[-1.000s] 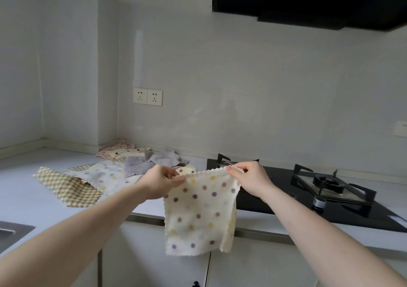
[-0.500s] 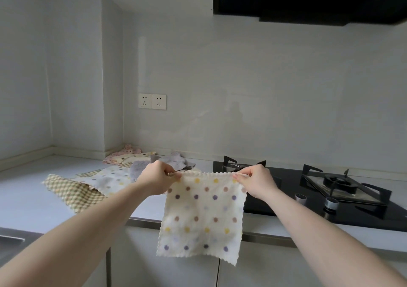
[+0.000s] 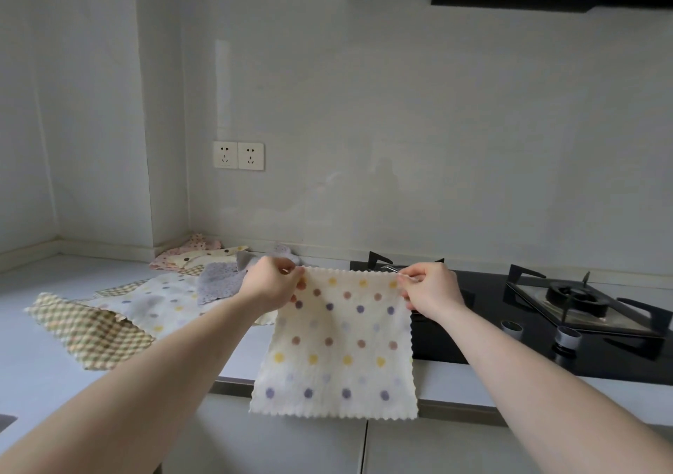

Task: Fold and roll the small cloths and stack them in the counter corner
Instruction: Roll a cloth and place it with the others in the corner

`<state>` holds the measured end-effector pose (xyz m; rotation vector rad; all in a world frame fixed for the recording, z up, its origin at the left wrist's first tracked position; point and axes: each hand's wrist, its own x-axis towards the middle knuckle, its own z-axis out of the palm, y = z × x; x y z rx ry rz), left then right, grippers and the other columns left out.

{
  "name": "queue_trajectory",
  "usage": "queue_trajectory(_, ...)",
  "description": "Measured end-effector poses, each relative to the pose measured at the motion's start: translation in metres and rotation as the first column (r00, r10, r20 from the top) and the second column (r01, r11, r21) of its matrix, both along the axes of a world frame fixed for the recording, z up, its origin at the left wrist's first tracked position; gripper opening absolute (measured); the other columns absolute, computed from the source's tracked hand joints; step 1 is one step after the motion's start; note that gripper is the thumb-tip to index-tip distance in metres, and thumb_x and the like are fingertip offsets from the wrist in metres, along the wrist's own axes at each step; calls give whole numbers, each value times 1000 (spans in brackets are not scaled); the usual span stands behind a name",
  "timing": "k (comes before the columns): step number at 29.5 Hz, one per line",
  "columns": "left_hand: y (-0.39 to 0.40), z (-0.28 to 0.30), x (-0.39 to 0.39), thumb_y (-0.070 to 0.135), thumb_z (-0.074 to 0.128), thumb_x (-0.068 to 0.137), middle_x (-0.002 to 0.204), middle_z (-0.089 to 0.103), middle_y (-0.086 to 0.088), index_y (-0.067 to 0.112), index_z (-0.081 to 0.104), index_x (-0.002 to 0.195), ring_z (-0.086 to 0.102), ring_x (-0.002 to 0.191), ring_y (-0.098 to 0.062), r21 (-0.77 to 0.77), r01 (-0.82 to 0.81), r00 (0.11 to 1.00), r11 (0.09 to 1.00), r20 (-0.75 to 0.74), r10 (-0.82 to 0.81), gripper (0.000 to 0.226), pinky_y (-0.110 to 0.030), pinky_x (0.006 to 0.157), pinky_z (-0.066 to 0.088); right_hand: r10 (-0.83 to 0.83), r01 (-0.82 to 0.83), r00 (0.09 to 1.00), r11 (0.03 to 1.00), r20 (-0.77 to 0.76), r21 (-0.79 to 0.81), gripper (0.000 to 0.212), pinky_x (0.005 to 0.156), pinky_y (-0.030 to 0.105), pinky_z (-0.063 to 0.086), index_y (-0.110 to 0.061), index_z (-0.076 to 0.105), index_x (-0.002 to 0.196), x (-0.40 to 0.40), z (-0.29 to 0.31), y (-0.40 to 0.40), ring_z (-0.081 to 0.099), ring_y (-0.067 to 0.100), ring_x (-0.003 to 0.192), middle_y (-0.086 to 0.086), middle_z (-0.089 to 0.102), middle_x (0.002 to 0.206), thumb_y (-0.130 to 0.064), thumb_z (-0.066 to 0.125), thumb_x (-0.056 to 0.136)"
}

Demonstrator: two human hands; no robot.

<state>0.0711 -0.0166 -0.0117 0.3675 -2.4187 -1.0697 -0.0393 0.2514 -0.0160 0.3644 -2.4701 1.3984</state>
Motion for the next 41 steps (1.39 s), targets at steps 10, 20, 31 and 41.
queue_trajectory(10,-11,-18,9,37,63,96,94,75,2,35,73,92,71,91,-19,4,76,996,997,54,-76,12,-41,80,62,47,-31,995,983,-86,181,16,76,25,53,-33,75,80,17,-10,5,66,4,84,-19,69,80,-24,67,90)
queue_trajectory(20,-7,-50,62,44,65,94,100,71,9,36,76,93,67,89,-12,-93,69,988,993,141,-55,14,-28,80,53,192,-169,981,917,-29,362,15,89,31,56,-35,74,78,53,-57,24,65,1,96,-20,73,87,-22,70,85)
queue_trajectory(31,5,-68,104,48,60,93,97,67,22,38,77,101,64,84,1,-335,186,967,924,228,-112,21,-15,70,46,164,-160,986,847,36,508,10,88,27,54,-36,75,81,64,-70,28,64,1,100,-20,73,93,-32,67,82)
queue_trajectory(41,9,-58,88,44,59,91,60,58,9,30,70,75,53,57,-6,-355,19,997,935,82,10,24,-27,54,43,100,-59,991,929,-94,366,13,80,34,55,-33,69,78,59,-78,21,61,7,94,-19,66,92,-42,62,84)
